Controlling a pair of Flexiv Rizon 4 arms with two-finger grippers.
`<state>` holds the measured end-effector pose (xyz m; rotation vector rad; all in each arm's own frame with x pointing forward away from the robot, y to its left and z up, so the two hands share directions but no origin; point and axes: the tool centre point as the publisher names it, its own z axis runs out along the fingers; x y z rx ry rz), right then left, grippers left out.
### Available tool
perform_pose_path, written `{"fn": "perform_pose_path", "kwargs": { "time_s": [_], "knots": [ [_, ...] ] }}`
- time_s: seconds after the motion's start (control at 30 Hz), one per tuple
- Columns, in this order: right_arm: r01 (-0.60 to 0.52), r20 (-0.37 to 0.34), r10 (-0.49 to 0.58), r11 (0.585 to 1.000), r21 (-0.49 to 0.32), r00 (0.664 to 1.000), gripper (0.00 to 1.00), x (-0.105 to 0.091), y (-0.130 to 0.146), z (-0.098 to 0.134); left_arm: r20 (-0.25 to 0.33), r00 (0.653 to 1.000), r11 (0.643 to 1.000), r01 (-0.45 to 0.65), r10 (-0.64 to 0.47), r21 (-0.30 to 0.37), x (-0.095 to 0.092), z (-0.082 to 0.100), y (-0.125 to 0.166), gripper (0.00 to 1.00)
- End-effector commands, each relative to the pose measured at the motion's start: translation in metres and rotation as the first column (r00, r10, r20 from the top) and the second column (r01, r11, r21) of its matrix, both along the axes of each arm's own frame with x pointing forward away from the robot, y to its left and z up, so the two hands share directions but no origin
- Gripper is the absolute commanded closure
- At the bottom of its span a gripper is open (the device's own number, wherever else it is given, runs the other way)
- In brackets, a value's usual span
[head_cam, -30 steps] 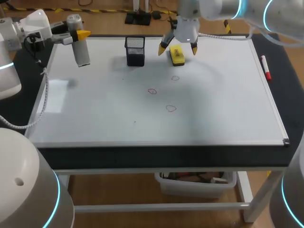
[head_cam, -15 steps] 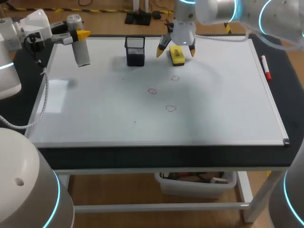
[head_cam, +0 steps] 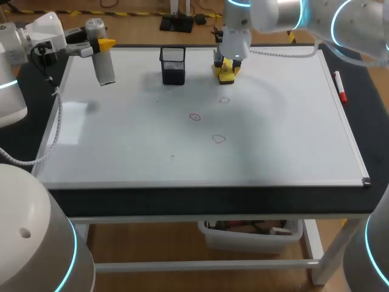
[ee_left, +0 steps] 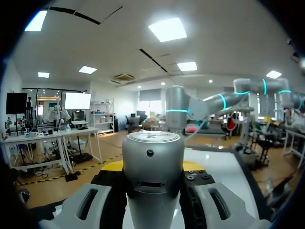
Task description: Pick up the inspection probe, press it on each red-marked spot on the whiteboard one by one, put down the probe, pick up the eraser, and wipe off all the red marks.
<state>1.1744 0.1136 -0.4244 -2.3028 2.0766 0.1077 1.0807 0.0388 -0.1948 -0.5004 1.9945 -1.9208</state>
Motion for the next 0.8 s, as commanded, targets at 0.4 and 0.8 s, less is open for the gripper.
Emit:
{"fn": "perform_pose_path", "kwargs": {
  "time_s": [0.4, 0.8],
  "knots": [
    [-0.008, 0.013, 0.009, 1.0, -0.007, 1.0, 1.0, -0.004, -0.022, 0.019, 0.004, 1.0, 1.0, -0.001, 0.001, -0.002, 0.0, 0.0, 0.0, 1.0],
    [-0.044, -0.028, 0.045, 0.999, 0.017, 0.999, 1.0, -0.012, -0.095, 0.05, 0.004, 1.0, 1.0, -0.001, 0.001, -0.002, 0.0, 0.0, 0.0, 1.0]
  ]
}}
